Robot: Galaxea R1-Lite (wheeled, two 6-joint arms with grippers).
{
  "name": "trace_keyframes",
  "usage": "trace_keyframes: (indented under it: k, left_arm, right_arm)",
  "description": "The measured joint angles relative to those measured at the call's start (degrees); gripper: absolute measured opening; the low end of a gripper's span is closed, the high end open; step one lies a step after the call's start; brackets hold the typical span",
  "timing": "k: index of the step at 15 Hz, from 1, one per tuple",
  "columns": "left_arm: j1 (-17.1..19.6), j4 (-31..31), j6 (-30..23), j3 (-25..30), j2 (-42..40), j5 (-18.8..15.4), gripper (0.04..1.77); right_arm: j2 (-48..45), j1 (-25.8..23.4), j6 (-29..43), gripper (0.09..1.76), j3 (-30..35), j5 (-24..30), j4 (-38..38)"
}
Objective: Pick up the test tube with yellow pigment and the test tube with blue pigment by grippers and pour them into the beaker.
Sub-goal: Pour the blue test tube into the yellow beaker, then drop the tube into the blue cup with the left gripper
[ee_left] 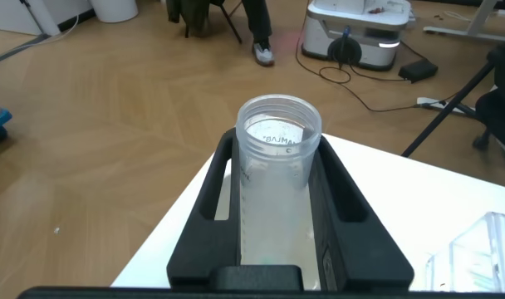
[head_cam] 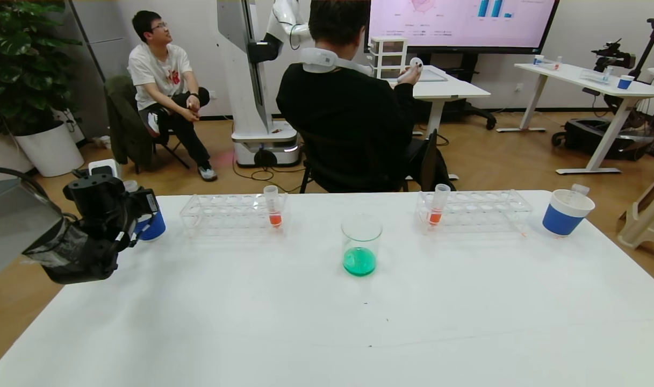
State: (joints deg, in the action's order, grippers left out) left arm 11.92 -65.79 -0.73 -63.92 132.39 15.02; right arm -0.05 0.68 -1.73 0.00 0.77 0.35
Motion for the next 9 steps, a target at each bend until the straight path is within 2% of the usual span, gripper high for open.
trace_keyframes:
  k: [1,2,4,5,6,9]
  left_arm:
    - [0.0,0.0,0.1,0.0,0.0,0.0,0.53]
    - [0.0,0.0,0.2,0.0,0.0,0.0,0.70]
    - [-0.1,-0.1,0.2,0.0,-0.1,0.0,1.42]
    - [-0.1,-0.1,0.2,0.0,-0.3,0.0,1.67]
    - [-0.1,-0.1,0.1,-0.1,-0.6,0.0,1.75]
    - [-1.2,1.7,0.1,-0.7,-2.9,0.0,1.75]
  right_arm:
    - [0.0,0.0,0.0,1.74,0.0,0.0,0.0]
    - [0.0,0.0,0.0,1.74,0.0,0.0,0.0]
    - [0.0,0.0,0.0,1.74,0.0,0.0,0.0]
    - [0.0,0.0,0.0,1.74,0.0,0.0,0.0]
    - [0.0,0.0,0.0,1.74,0.0,0.0,0.0]
    - [0.0,0.0,0.0,1.74,0.0,0.0,0.0]
